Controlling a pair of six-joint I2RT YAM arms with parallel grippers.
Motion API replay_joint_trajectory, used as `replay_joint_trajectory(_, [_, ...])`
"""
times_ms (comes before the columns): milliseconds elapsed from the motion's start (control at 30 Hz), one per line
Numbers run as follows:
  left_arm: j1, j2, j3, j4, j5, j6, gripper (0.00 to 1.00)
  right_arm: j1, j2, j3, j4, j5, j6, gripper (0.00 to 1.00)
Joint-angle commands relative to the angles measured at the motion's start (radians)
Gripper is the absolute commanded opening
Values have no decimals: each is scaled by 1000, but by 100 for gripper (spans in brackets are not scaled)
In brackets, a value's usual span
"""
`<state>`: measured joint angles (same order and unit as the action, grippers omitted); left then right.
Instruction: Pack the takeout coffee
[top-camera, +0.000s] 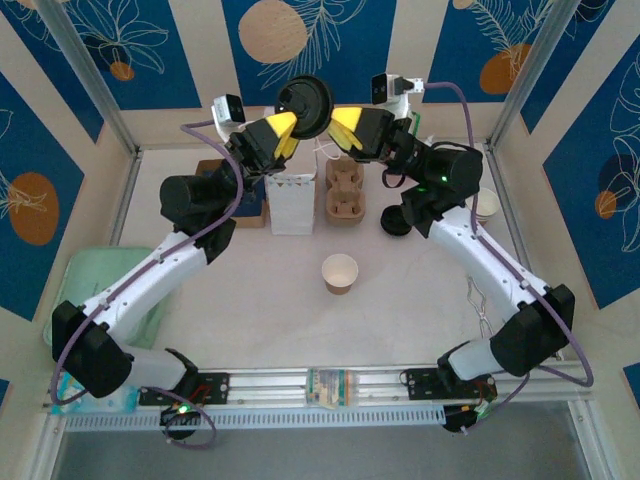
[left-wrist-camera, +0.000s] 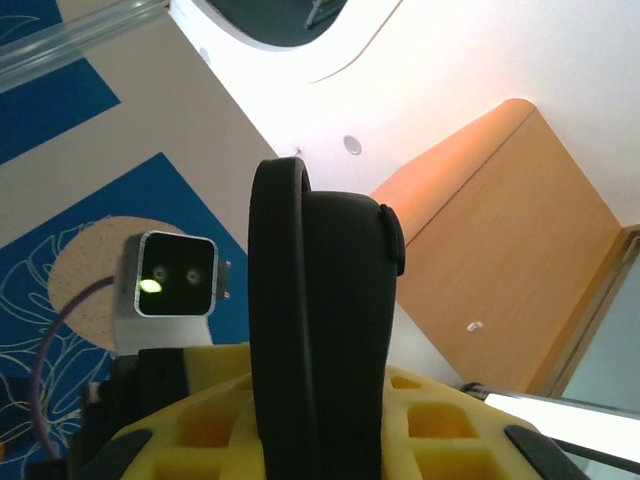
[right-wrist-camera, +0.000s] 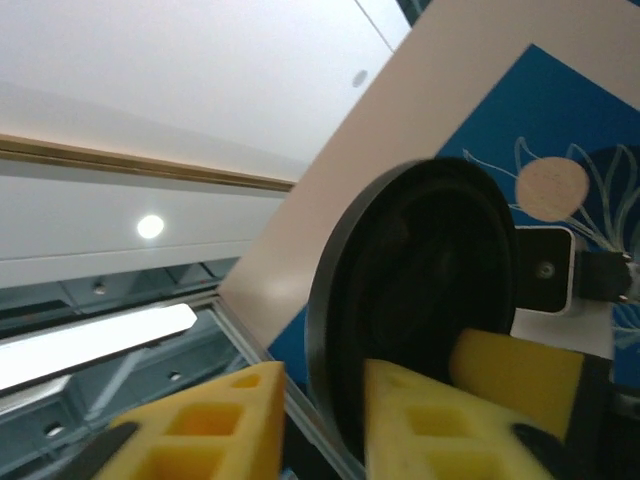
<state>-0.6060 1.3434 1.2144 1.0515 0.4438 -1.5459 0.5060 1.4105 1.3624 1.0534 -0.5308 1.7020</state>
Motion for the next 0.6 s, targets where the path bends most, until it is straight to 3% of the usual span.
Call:
replay_joint_trajectory(0, [7, -16, -5, -39, 8, 38, 4, -10, -79, -18, -123, -45, -111, 36])
replay_joint_trajectory(333, [9, -23, 8, -144, 59, 79, 2, -63, -197, -9, -527, -47, -334, 37])
replay_joint_trajectory(567, [8, -30, 11, -180, 119, 87, 2, -92, -167, 66, -628, -116, -373, 47])
